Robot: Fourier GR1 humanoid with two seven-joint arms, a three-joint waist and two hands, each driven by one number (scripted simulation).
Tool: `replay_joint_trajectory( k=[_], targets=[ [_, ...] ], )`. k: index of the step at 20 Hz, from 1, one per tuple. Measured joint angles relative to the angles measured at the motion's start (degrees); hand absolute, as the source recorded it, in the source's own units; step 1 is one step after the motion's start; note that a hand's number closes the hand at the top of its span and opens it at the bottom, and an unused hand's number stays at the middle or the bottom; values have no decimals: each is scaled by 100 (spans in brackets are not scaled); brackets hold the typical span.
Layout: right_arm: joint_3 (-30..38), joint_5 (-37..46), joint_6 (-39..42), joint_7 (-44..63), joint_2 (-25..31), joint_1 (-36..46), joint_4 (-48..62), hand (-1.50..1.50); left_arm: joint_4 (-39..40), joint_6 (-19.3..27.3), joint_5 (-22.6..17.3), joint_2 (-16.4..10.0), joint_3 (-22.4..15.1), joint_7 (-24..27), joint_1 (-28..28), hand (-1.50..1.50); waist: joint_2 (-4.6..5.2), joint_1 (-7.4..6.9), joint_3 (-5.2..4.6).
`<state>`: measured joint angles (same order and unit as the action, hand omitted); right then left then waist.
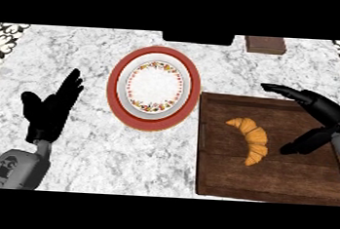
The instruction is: Pick the croissant from the tray and place it in the plate
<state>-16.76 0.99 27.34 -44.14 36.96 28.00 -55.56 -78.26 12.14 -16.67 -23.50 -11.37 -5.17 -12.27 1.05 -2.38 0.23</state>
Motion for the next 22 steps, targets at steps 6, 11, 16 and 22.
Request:
replay_joint_trajectory(
  k=[6, 11, 16, 22],
  targets=[
    [-481, 712, -355, -445, 80, 417, 542, -150, 172, -122, 16, 12, 113, 9, -37, 0, -40, 59, -12],
    [-954, 1232, -432, -409, 114, 686, 624, -150, 63, -77, 102, 63, 131, -77, 50, 0, -72, 102, -17],
    [-1269, 1895, -799, -597, 21, 887, 949, -150, 18, -133, 176, 135, 184, -66, 157, 0, -80, 129, -20],
    [-1484, 2583, -941, -451, -214, 1157, 1107, -150, -7, -231, 270, 156, 340, -135, 151, 0, -94, 168, -22]
  ],
)
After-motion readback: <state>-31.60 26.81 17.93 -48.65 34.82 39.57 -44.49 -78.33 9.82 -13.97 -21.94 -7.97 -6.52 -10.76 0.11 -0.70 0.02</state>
